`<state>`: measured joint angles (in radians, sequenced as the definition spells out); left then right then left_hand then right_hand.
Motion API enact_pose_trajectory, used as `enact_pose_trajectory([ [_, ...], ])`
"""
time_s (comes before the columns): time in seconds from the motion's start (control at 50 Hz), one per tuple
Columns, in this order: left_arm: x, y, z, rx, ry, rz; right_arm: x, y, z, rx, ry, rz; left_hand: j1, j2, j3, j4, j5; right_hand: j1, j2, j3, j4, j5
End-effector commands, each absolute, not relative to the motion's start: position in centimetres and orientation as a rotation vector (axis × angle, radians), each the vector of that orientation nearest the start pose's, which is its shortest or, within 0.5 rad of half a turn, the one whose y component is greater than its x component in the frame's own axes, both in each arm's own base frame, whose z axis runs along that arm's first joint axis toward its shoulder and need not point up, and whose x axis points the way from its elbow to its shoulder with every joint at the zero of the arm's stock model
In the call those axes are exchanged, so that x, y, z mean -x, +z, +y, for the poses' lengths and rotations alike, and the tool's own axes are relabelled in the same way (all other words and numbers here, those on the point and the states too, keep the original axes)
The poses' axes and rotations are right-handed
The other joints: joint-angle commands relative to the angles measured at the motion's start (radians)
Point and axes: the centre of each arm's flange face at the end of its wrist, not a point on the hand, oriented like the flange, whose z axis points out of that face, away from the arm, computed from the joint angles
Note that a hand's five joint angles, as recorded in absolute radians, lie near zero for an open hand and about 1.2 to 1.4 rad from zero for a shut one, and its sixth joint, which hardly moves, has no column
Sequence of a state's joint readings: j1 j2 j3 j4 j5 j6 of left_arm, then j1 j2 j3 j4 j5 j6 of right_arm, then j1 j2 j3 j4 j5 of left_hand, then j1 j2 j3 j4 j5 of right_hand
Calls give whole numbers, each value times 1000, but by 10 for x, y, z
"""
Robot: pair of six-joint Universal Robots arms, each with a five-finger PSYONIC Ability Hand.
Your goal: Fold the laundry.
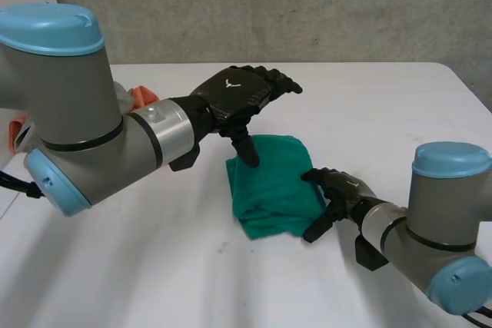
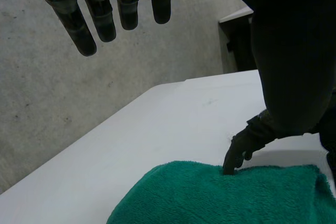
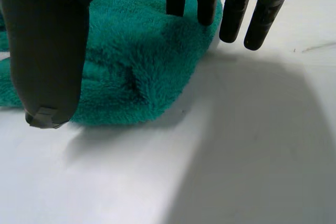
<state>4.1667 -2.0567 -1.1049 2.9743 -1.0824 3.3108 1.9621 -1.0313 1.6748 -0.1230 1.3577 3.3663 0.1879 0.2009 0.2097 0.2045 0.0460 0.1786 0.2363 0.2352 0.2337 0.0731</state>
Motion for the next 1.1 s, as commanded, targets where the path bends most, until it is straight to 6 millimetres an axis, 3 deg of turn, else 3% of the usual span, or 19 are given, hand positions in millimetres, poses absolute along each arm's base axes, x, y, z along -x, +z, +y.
enact_pose_trajectory([
  [0.02, 353, 265, -242, 1080, 1531, -1710, -276, 107, -261, 353, -1241, 2318, 17, 4, -5, 0, -16, 188, 130, 131, 133, 119],
  [0.14, 354, 264, -241, 1084, 1527, -1709, -286, 109, -267, 373, -1282, 2270, 17, 4, -5, 0, -16, 455, 397, 398, 400, 386],
  [0.22, 354, 264, -241, 1082, 1526, -1710, -289, 107, -274, 375, -1305, 2254, 17, 4, -5, 0, -16, 883, 825, 826, 828, 814],
  [0.24, 354, 264, -241, 1083, 1525, -1711, -290, 106, -278, 369, -1319, 2251, 17, 4, -5, 0, -16, 1186, 1129, 1130, 1131, 1117],
  [0.3, 354, 264, -240, 1084, 1522, -1711, -291, 108, -285, 358, -1347, 2248, 14, 1, -8, -3, -19, 1218, 1160, 1161, 1163, 1149],
  [0.44, 353, 263, -239, 1084, 1518, -1715, -296, 127, -322, 334, -1485, 2172, 17, 4, -5, 0, -16, 1218, 1160, 1161, 1163, 1149],
  [0.54, 353, 264, -239, 1083, 1523, -1712, -256, 135, -389, 221, -1648, 2180, 17, 4, -5, 0, -16, 1218, 1160, 1161, 1163, 1149],
  [0.68, 353, 265, -239, 1082, 1526, -1710, -209, 138, -458, 152, -1827, 2200, 14, 1, -8, -3, -19, 1218, 1160, 1161, 1163, 1149],
  [0.76, 353, 265, -239, 1083, 1525, -1711, -170, 133, -495, 63, -1889, 2251, 14, 1, -8, -3, -19, 1218, 1160, 1161, 1163, 1149],
  [0.78, 354, 264, -238, 1085, 1521, -1710, -149, 131, -507, 21, -1905, 2280, 14, 1, -8, -3, -19, 1218, 1160, 1161, 1163, 1149],
  [0.86, 354, 264, -238, 1084, 1521, -1712, -97, 125, -532, -47, -1960, 2341, 14, 1, -8, -3, -19, 1218, 1160, 1161, 1163, 1149],
  [1.02, 353, 259, -237, 1085, 1504, -1727, -44, 120, -546, -66, -2033, 2361, 14, 1, -8, -3, -19, 1218, 1160, 1161, 1163, 1149],
  [1.1, 352, 256, -236, 1087, 1495, -1734, -30, 119, -548, -71, -2035, 2358, 14, 1, -8, -3, -19, 1218, 1160, 1161, 1163, 1149],
])
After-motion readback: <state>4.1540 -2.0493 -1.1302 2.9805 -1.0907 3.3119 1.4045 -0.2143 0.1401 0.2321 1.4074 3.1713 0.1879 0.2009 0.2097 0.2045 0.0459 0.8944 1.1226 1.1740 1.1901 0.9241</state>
